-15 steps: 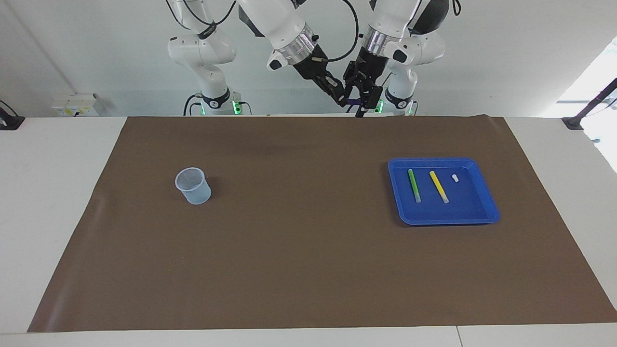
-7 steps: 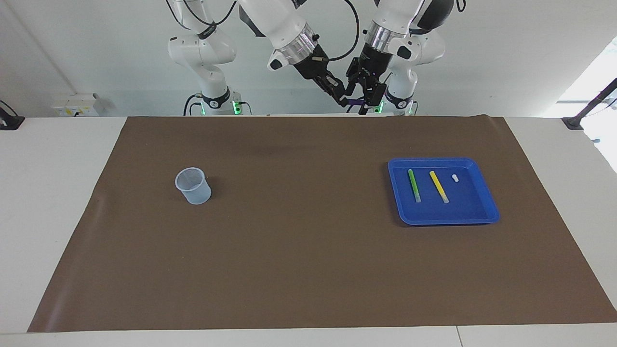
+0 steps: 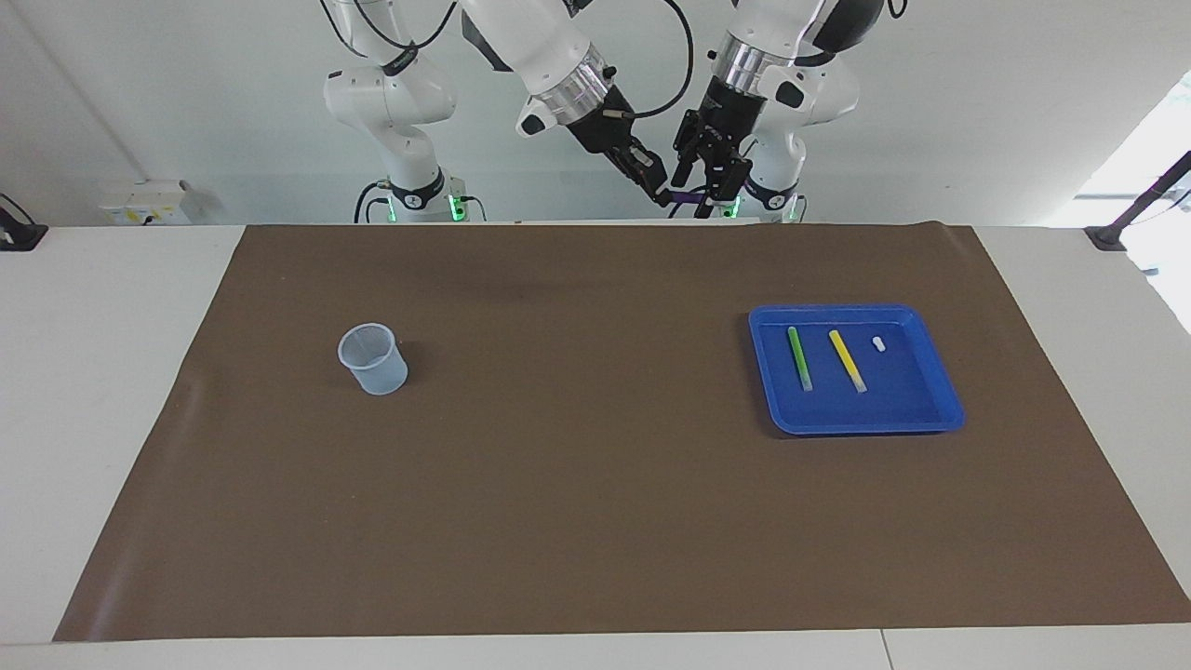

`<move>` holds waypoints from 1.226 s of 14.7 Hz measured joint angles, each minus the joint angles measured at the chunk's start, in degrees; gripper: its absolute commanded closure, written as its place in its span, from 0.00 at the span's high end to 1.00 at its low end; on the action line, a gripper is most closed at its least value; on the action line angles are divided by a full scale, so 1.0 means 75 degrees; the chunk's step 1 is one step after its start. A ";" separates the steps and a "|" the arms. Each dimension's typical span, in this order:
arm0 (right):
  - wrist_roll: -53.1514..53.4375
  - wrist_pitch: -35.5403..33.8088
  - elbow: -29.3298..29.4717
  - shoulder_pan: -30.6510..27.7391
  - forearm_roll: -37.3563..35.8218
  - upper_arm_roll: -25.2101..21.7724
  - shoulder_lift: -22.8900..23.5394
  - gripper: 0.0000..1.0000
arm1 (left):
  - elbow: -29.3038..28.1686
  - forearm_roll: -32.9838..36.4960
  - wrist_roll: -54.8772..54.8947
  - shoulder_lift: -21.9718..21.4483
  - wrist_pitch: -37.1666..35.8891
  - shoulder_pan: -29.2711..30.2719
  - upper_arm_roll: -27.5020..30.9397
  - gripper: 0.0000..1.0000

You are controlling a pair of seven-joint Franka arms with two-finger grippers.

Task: Right arm passes pens to left for tray arrangement
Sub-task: 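Close the left gripper on the purple pen and open the right gripper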

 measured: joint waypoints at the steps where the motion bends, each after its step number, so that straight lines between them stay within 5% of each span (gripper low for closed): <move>1: 0.0000 -0.0001 0.0000 0.0000 0.0000 0.0000 0.0001 0.00 | 0.0000 0.0002 0.0034 0.0000 0.0001 0.0000 0.0000 0.00; 7: 0.0001 0.0102 0.0019 0.0005 0.0022 0.0056 0.0042 0.00 | 0.0028 0.0046 0.0216 0.0001 0.0018 0.0098 0.0027 0.00; 8: 0.0002 0.0129 0.0030 0.0005 0.0027 0.0065 0.0062 0.66 | 0.0031 0.0046 0.0246 0.0001 0.0018 0.0118 0.0027 0.00; 9: 0.0002 0.0137 0.0041 0.0006 0.0029 0.0070 0.0079 1.00 | 0.0033 0.0046 0.0259 0.0002 0.0018 0.0128 0.0027 0.00; 14: -0.0179 0.0135 0.0043 -0.0005 0.0016 0.0054 0.0102 1.00 | 0.0033 0.0066 0.0643 0.0001 0.0018 0.0384 0.0032 0.00; 18: -0.1152 -0.0217 0.0012 -0.0061 -0.0569 -0.0086 0.0146 1.00 | -0.0001 0.0073 0.2655 0.0018 -0.0076 0.0953 0.0122 0.00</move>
